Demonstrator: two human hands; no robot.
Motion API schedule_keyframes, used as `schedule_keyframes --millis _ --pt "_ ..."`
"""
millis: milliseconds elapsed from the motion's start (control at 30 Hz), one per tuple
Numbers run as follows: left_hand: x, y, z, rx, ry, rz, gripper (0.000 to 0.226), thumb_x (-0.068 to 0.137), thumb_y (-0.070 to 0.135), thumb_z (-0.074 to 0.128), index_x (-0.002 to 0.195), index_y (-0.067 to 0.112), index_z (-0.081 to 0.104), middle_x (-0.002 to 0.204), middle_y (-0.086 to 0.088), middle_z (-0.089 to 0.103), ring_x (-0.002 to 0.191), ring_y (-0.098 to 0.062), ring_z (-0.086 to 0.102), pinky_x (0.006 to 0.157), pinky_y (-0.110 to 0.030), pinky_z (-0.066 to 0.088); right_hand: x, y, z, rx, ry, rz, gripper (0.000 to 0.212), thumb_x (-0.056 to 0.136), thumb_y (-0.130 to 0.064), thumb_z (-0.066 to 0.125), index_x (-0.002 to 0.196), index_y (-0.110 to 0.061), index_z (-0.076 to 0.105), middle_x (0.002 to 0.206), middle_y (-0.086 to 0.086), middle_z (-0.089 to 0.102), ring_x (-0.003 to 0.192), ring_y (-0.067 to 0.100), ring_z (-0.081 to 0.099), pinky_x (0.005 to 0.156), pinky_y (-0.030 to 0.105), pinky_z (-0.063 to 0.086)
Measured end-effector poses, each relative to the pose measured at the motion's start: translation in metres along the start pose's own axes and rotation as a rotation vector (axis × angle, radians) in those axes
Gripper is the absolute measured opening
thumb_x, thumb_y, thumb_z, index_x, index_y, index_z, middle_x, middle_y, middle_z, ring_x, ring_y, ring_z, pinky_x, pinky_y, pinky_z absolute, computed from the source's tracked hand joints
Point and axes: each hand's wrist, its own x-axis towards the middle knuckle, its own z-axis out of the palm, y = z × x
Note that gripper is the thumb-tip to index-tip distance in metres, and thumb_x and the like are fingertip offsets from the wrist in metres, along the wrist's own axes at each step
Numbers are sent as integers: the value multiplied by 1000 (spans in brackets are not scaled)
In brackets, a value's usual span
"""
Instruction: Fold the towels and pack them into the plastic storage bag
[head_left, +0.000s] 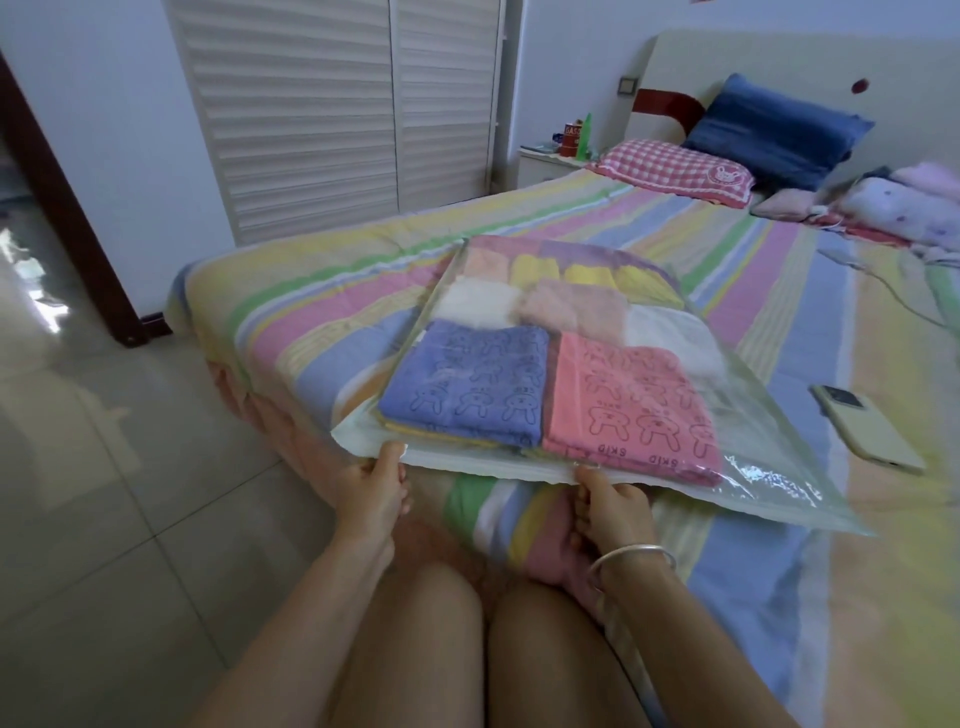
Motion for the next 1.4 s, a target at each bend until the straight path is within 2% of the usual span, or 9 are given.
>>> schedule_keyframes --millis 267,500,667,833,967,1067,1267,1400 --pt "24 7 -33 57 -19 -3 35 88 15 60 58 14 43 44 8 37 32 -5 29 35 -13 23 -4 -3 1 28 7 15 42 88 -13 59 49 -9 44 45 5 39 39 17 32 46 27 30" --pt "26 9 -35 89 -16 5 35 88 17 61 58 13 43 52 2 38 34 -7 30 35 -14 24 -7 -5 1 23 2 22 39 89 -15 59 53 -8 46 49 6 39 42 17 32 46 25 28" --pt "27 12 -36 143 -4 29 36 88 16 61 57 12 43 51 1 38 34 -7 31 34 -16 25 -10 -6 1 51 -9 27 41 90 -14 58 51 -9 44 42 2 36 32 12 28 43 23 27" --pt "30 21 -44 214 14 68 37 89 18 60 56 11 45 47 3 40 44 -13 34 36 -19 29 -6 -4 -1 39 -4 27 44 88 -14 59 48 -9 43 45 5 37 39 17 29 47 28 28" --pt "33 31 -52 348 -73 47 40 90 23 60 55 12 44 41 5 37 43 -12 33 36 -18 29 -5 -2 -1 34 -9 25 44 89 -15 59 48 -9 43 42 3 37 38 17 29 48 30 28" --pt "31 32 -55 374 -105 11 42 92 28 60 56 13 44 45 3 38 42 -12 34 36 -18 31 -7 -4 -1 25 -19 38 45 90 -16 59 48 -9 44 39 1 37 38 16 30 48 31 29" --pt "9 22 -51 274 -187 -96 51 88 60 54 67 14 48 49 1 45 42 -13 42 43 -22 30 -10 -5 -1 26 -44 18 47 91 -17 59 47 -9 43 38 2 34 29 11 27 47 29 28" --pt "-17 18 -36 392 -409 -178 40 93 46 57 75 9 58 56 -4 58 46 -16 55 46 -22 39 -16 -8 -4 -25 -80 -22 50 93 -26 59 49 -7 46 35 1 33 31 14 28 48 32 35"
